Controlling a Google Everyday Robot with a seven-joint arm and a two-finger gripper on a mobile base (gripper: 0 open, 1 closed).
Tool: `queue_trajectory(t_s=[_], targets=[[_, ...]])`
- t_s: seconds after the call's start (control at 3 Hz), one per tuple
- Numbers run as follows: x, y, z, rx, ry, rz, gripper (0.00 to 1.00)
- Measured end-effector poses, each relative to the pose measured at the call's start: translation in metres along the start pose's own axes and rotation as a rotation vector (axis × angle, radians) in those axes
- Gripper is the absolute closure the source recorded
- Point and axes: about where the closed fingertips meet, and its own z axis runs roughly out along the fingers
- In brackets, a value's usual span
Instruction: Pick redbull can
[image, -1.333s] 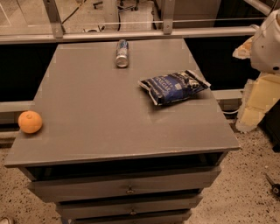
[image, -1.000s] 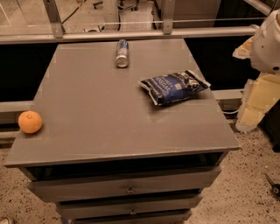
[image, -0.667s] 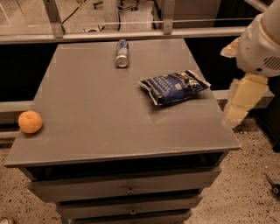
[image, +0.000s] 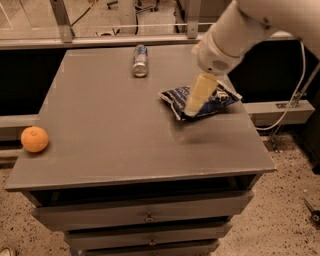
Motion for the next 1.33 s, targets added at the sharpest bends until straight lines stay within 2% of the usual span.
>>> queue_trajectory(t_s=[0.33, 0.67, 1.0, 1.33], targets=[[-0.037, -0.060, 0.066, 0.023, -0.078, 0.042, 0.00], [-0.067, -0.113, 0.124, 0.032, -0.155, 0.148, 0.00], [-0.091, -0.153, 0.172, 0.050, -0.195, 0.335, 0.00], [-0.100, -0.168, 0.188, 0.050, -0.199, 0.498, 0.00]])
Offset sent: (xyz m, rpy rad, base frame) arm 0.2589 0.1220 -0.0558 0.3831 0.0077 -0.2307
